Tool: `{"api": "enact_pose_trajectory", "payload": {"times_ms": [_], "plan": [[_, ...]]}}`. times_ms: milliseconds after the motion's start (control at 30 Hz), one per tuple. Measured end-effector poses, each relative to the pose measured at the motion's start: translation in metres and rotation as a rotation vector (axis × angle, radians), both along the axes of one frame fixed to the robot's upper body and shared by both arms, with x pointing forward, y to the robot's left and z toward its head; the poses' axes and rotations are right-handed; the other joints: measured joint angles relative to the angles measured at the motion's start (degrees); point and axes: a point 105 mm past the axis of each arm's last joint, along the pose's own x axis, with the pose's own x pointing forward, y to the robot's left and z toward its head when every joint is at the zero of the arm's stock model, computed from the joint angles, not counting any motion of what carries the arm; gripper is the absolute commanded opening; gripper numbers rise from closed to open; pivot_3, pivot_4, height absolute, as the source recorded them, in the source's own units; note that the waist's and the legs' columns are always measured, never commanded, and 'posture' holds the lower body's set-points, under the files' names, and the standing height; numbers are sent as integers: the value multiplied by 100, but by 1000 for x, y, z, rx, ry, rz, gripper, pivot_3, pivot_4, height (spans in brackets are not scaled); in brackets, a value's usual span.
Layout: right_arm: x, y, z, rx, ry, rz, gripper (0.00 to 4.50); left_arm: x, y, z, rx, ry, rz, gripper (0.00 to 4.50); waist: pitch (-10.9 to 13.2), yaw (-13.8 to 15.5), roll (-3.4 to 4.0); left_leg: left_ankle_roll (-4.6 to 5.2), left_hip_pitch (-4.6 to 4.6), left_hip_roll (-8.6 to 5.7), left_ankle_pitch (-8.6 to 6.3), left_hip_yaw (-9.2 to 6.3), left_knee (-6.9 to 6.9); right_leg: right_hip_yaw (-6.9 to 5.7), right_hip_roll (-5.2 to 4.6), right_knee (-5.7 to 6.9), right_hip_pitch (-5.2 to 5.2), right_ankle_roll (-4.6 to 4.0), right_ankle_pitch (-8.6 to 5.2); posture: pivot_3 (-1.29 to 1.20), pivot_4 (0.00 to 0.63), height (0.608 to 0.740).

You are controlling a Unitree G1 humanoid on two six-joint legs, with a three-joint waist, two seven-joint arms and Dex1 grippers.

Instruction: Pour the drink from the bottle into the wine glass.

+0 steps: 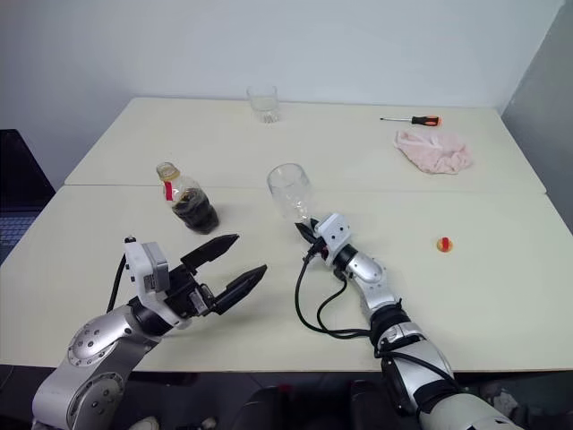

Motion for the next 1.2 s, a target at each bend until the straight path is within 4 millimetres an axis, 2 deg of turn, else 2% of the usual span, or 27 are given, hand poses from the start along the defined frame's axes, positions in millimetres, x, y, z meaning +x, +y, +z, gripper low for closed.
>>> {"api": "enact_pose_trajectory", "payload": {"times_ms": [367, 867, 1200], "plan": [[1, -5, 0, -11, 13, 13, 171, 17, 27, 5, -31, -17, 168, 4500, -1, 9, -1, 0, 3, -2, 0, -1, 1, -2, -2, -2, 5, 0, 0, 0, 150, 740], [2, -7, 1, 85, 83, 18, 171, 17, 26, 2, -20, -8, 163, 4500, 0, 1, 0, 0, 3, 1, 0, -2, 0, -1, -1, -2, 4, 0, 0, 0, 150, 740], [-6, 18, 2, 121, 112, 69, 171, 18, 26, 4, -20, -12, 159, 4500, 1, -21, 1, 0, 1, 6, 0, -1, -8, 3, 1, 0, -7, -1, 0, 0, 150, 740]]}}
